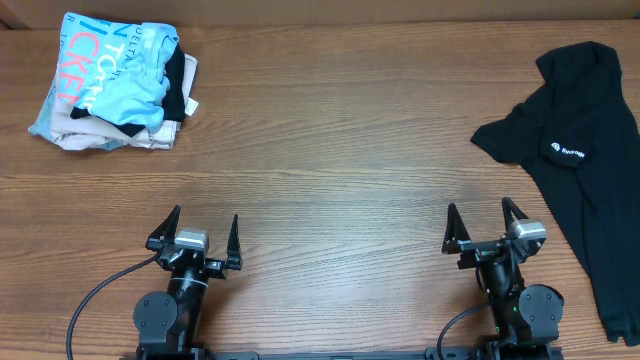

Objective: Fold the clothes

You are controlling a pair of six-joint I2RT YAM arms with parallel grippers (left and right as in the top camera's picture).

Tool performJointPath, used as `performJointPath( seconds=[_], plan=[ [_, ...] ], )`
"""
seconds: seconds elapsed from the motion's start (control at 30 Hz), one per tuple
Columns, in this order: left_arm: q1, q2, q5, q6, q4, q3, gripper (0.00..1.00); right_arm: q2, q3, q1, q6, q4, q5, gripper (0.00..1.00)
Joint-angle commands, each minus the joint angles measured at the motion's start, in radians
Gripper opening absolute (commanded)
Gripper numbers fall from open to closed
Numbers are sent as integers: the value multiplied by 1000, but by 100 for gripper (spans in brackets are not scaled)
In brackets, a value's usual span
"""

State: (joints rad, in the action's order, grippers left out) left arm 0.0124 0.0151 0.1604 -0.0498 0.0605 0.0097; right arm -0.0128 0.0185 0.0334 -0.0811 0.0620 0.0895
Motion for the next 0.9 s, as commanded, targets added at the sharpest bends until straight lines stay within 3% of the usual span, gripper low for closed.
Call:
performJointPath(
  seconds=[0.0,0.4,0.67,0.87],
  plan=[
    [-6,-10,-17,20,-6,-5,100,10,-10,5,3,-29,-52,100],
    [-6,-11,48,41,-22,-3,100,10,-3,5,3,-138,16,100],
    [-5,16,101,129,-2,98,100,9,124,5,0,-64,61,100],
    [-5,187,126,112,71,308,100,-69,318,5,4,99,61,100]
  ],
)
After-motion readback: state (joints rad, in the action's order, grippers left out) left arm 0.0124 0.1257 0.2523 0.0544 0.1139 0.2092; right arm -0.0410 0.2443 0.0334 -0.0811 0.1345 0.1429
